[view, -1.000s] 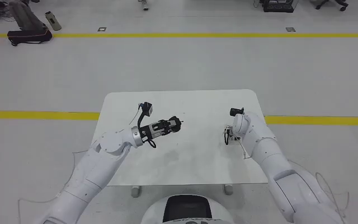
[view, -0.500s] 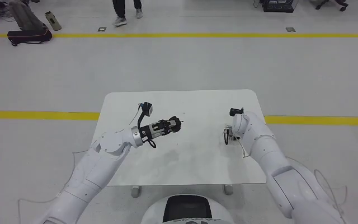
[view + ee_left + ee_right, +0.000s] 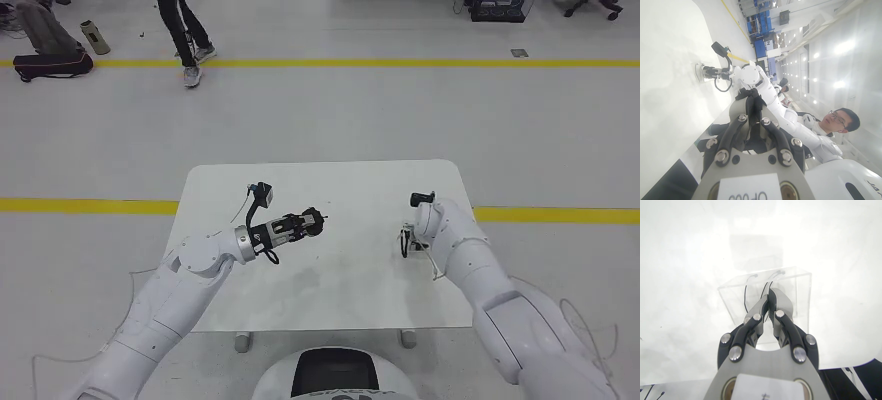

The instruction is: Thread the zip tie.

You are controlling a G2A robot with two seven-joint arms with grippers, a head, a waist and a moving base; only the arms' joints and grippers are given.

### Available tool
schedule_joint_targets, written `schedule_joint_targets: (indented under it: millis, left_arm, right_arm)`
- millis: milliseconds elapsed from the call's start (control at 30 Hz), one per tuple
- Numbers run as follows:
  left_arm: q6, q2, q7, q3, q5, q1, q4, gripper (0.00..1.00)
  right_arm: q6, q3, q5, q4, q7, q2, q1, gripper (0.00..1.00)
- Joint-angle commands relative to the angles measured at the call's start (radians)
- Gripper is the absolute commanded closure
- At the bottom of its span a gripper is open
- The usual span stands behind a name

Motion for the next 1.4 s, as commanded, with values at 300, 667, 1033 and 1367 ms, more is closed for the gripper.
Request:
schedule_joint_targets:
  millis: [300, 667, 1033, 1367]
  left_arm:
    - [0.0, 0.0, 0.0, 0.0, 0.0, 0.0, 0.0, 1.0]
    - [0.0, 0.0, 0.0, 0.0, 0.0, 0.0, 0.0, 1.0]
    - [0.0, 0.0, 0.0, 0.0, 0.0, 0.0, 0.0, 1.0]
    - [0.0, 0.0, 0.0, 0.0, 0.0, 0.0, 0.0, 1.0]
  right_arm:
    - [-0.016, 0.036, -0.001, -0.059, 0.039, 0.026, 0.005, 1.0]
    - [-0.016, 0.128, -0.002, -0.256, 0.11, 0.083, -0.064, 1.0]
    - [-0.087, 0.307, 0.063, -0.591, 0.174, 0.151, -0.223, 1.0]
    - [-0.217, 0.433, 0.254, -0.744, 0.134, 0.17, -0.322, 1.0]
